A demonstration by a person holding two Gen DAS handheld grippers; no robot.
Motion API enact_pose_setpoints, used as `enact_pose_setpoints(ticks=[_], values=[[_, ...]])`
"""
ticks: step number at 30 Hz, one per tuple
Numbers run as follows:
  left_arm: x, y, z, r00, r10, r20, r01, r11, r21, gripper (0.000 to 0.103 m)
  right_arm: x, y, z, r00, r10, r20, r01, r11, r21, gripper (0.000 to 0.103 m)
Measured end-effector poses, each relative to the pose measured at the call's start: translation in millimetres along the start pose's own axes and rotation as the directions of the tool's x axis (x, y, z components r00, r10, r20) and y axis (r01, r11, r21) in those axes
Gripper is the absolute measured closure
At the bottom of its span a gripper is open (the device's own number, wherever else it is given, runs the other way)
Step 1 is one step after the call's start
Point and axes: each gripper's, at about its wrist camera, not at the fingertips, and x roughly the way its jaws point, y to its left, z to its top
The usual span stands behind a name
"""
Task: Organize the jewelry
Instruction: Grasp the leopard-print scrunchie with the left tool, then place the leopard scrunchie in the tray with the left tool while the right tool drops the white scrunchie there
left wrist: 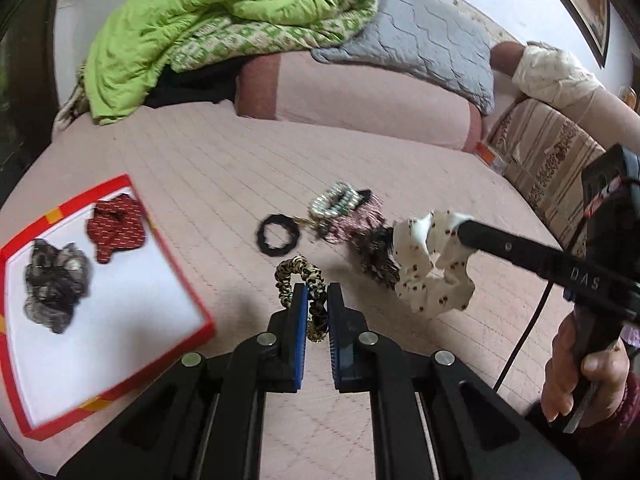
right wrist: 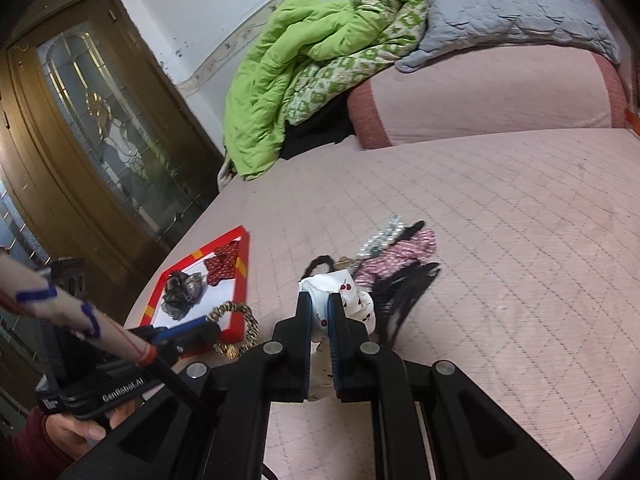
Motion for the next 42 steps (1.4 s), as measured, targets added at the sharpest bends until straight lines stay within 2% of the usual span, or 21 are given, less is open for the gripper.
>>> enact_pose_setpoints(ticks=[8,13,23,30,37,40,42], values=[[-42,44,6,0.997,0.055,0.048,-0.053,0.998,-0.039,0.094,15,40,-3,0.995,0.090,-0.034,-0.090,0.996,-0.011,0.094],[-65,82,10,0.990,0.119,0.071,-0.113,0.991,-0.075,0.094,32,68,2,0.987,0.151,-0.057,-0.151,0.988,-0.002,0.094],[-81,156,10,0.972,0.216,0.093,-0.200,0.967,-0.156,0.094,86,138,18,0.963,0.236,-0.133,-0.245,0.968,-0.052,0.094],[-79,211,22,0.963,0.256,0.088,-0.232,0.948,-0.218,0.094,131,165,30,0.949,0.261,-0.177,-0.269,0.963,-0.023,0.094],[-48,255,32,0.956,0.293,0.031,-0.277,0.930,-0.241,0.094,180,183,31,0.929,0.293,-0.224,-0.293,0.956,0.035,0.094],[-34,272,28,0.952,0.306,0.003,-0.293,0.915,-0.276,0.094,199,189,28,0.911,0.330,-0.247,-0.321,0.944,0.076,0.094],[-27,280,23,0.947,0.319,-0.025,-0.312,0.904,-0.293,0.094,212,190,27,0.915,0.308,-0.261,-0.298,0.951,0.077,0.094]])
